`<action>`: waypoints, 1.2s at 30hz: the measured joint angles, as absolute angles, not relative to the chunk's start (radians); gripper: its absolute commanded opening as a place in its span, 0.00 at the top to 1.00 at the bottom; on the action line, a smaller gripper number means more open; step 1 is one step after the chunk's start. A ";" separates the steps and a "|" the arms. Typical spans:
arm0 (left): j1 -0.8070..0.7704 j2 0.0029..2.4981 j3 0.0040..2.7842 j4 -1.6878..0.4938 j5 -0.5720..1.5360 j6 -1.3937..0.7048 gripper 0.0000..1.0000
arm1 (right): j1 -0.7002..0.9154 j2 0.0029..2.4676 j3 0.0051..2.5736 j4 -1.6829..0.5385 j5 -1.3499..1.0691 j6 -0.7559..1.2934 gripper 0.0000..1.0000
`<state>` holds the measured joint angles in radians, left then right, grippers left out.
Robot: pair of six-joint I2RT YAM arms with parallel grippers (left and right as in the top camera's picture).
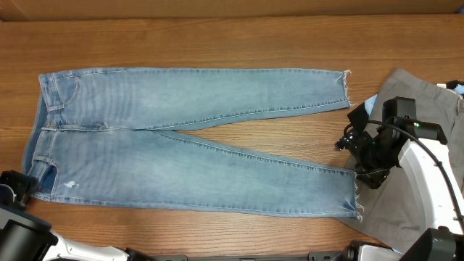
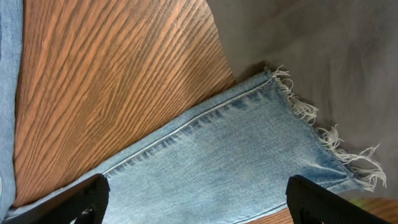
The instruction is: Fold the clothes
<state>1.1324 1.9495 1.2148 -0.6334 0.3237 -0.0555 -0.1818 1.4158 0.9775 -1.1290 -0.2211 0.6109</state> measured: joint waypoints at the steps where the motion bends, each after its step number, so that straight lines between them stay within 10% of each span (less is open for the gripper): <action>1: 1.142 1.952 1.217 -0.646 0.355 -0.035 0.39 | -0.182 1.416 0.977 -1.129 -0.221 0.611 0.06; 20: 1.283 1.972 1.231 -0.619 0.444 0.049 0.40 | -0.182 1.416 0.976 -1.108 -0.221 0.617 0.06; 31: 1.230 1.983 1.231 -0.608 0.441 0.056 0.58 | -0.182 1.416 0.976 -1.108 -0.221 0.617 0.06; 36: 1.231 1.990 1.231 -0.615 0.437 0.063 0.85 | -0.182 1.416 0.976 -1.109 -0.221 0.617 0.06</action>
<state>1.2308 1.9896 1.2312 -0.6147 0.4374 0.0628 -0.1818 1.4158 0.9756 -1.1088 -0.2214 0.6174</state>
